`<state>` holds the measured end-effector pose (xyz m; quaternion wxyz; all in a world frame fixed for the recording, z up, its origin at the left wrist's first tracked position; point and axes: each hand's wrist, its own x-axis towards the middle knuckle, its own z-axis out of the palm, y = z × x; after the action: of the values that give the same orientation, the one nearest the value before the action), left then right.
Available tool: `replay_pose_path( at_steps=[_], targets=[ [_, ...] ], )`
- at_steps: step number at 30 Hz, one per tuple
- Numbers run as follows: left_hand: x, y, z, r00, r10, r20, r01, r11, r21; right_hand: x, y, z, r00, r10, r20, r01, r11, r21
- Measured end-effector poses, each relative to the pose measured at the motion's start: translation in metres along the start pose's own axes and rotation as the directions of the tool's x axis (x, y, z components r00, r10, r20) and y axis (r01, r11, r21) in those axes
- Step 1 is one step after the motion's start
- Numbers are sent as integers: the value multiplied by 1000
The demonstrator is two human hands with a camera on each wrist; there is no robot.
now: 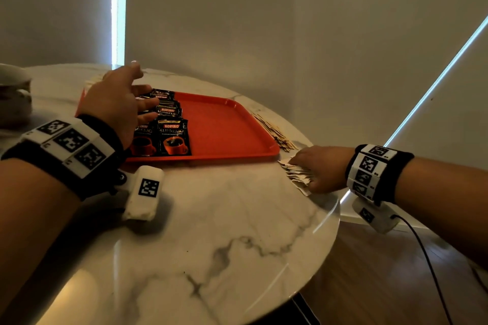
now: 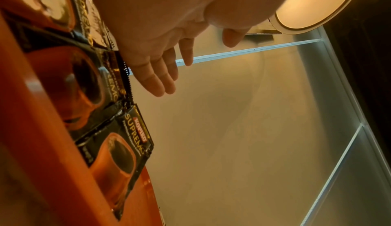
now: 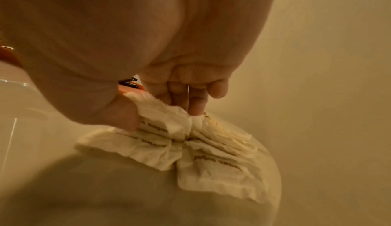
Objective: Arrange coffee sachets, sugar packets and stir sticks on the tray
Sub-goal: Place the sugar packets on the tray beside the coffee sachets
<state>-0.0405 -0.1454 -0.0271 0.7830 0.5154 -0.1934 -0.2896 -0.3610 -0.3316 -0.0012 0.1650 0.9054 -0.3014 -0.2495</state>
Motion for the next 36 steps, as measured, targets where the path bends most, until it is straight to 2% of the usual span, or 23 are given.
replay_pose_path(
  at_steps=[3, 7, 11, 20, 27, 29, 36],
  targets=[
    [-2, 1, 1, 1000, -17, 4, 17, 1000, 2, -1, 2, 1, 999, 6, 43, -6, 1000, -12],
    [-3, 2, 1, 1000, -16, -1, 16, 1000, 11, 0, -3, -4, 999, 16, 36, -14, 998, -60],
    [-3, 2, 1, 1000, -14, -13, 14, 1000, 21, 2, -8, -3, 1000, 26, 6, -25, 995, -101],
    [-6, 2, 2, 1000, -16, -7, 16, 999, 43, 6, -13, -5, 996, 28, -85, -33, 998, -56],
    [-5, 3, 2, 999, -34, 6, 33, 999, 42, 14, -12, -1, 1000, -23, 17, 25, 988, -154],
    [-6, 3, 3, 999, -34, 7, 34, 999, 41, 15, -11, -3, 1000, -21, 10, 22, 983, -184],
    [-8, 4, 2, 999, -41, 29, 40, 998, 40, 18, -10, -2, 999, 22, -42, -25, 997, -71]
  ],
)
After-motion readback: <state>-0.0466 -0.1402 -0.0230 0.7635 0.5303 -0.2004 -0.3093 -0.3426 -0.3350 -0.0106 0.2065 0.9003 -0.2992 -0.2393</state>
